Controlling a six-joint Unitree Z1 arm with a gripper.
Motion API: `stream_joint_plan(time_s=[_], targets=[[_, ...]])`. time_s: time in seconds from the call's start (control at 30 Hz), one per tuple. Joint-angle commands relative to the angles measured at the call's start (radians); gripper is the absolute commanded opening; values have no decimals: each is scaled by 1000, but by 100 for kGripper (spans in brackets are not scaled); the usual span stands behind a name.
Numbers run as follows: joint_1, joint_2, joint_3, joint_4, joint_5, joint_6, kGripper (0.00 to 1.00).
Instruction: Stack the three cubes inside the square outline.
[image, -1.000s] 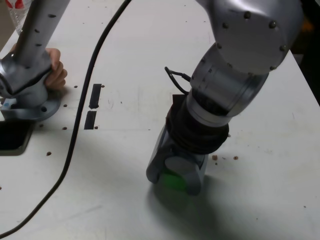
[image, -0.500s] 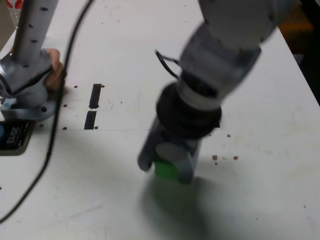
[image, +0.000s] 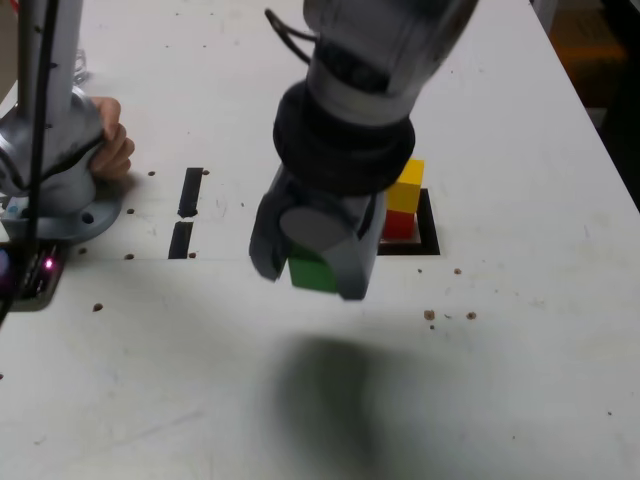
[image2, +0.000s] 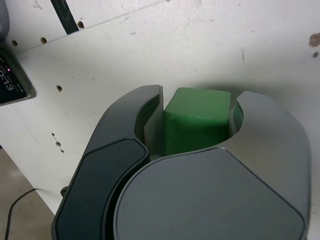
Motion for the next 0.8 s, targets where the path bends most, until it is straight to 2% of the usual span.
stream_joint_plan(time_s=[0.0, 0.23, 0.47, 0.77], targets=[[16, -20, -15, 21, 10, 11, 21], [93, -40, -58, 51, 38, 83, 21], [172, -49, -81, 54, 53, 164, 21], [281, -42, -105, 54, 92, 269, 21]])
